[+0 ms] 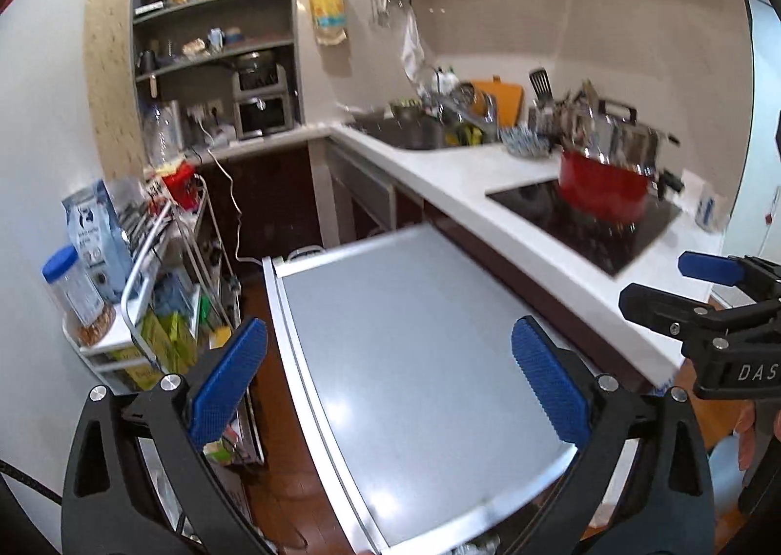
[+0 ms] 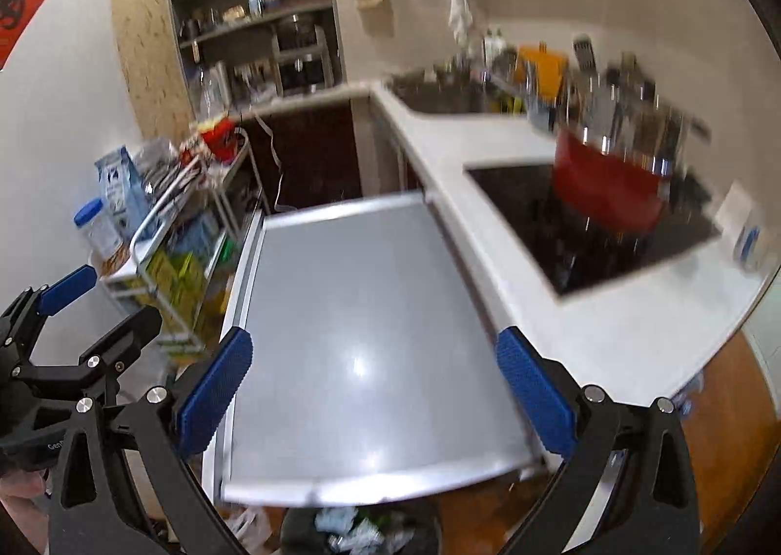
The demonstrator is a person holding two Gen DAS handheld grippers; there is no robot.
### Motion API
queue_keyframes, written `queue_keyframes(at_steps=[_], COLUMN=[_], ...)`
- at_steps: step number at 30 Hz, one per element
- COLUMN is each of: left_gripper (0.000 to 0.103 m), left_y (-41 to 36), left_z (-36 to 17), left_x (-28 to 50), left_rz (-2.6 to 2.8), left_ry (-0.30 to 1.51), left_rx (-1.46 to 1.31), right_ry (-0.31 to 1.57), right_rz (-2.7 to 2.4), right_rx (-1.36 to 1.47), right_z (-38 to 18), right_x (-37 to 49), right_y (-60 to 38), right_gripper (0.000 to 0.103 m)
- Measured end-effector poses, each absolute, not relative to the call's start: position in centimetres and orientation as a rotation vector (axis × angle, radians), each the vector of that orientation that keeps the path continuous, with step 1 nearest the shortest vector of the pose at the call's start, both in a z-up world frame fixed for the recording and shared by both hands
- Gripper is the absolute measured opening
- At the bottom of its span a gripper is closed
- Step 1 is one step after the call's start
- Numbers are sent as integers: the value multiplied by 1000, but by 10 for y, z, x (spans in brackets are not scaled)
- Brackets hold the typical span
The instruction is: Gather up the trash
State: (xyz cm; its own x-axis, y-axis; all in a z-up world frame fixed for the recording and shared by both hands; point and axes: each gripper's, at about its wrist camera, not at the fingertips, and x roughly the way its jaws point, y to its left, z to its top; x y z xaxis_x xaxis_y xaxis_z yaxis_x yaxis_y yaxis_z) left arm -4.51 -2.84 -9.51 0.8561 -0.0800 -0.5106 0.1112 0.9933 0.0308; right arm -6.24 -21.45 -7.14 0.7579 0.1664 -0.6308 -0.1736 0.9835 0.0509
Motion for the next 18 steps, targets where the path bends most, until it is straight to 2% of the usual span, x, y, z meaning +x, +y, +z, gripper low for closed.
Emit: queue_keyframes(at_steps=[6,18], left_gripper=[101,101], left_y=[-18,-6], left_z=[-81,-67], left_x=[-30,-13], left_rz=[-75,-61], left_ry=[486,436], left_rx=[37,3], right_ry=[600,588], right_rz=[154,139], right_rx=[-49,-38], right_z=[-44,-42], right_x=[-52,-39], right_y=[-199,-188], right_gripper=[99,99])
